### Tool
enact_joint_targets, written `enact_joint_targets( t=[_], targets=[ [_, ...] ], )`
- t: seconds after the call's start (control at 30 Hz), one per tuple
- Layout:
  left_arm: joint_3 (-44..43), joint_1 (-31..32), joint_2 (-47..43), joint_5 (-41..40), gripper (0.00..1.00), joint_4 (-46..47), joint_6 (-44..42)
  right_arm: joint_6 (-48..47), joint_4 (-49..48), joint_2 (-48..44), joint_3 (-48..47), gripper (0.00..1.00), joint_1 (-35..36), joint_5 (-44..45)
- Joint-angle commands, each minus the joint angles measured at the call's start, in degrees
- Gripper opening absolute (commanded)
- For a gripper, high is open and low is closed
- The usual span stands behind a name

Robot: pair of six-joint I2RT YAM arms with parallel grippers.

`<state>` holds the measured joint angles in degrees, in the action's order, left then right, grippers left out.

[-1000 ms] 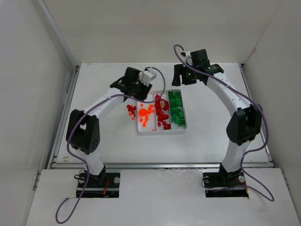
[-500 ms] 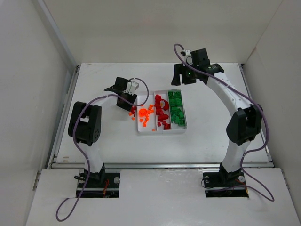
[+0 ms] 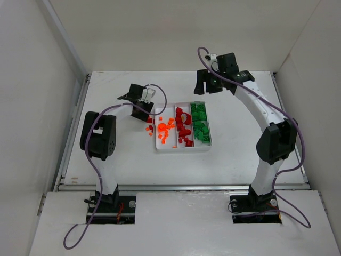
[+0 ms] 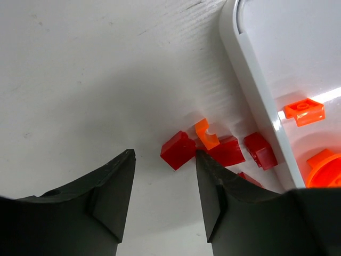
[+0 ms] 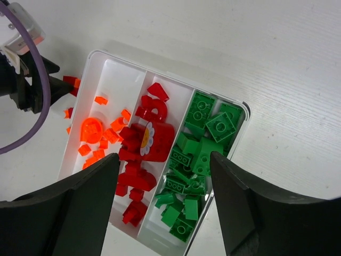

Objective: Sort the legos into containers by color

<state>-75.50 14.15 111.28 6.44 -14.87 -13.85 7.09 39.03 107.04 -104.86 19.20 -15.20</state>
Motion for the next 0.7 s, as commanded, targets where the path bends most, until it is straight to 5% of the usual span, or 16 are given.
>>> enact_joint_targets(
  t=[0.0, 0.5, 0.67],
  targets=[
    [-1.4, 0.1, 1.0, 0.7, 0.45, -0.7, 0.2, 0.2, -1.1, 0.8, -3.0, 0.74, 0.1, 0.4],
    [-1.9, 0.1, 2.7, -0.4, 0.02, -3.1, -0.3, 0.7, -1.1, 2.4, -4.8, 0.74, 0.1, 0.4],
    [-2.5, 0.1, -1.0, -1.4, 0.00, -3.8, -0.3, 0.7, -1.1, 2.9, -5.9, 0.74, 0.1, -0.1]
  ],
)
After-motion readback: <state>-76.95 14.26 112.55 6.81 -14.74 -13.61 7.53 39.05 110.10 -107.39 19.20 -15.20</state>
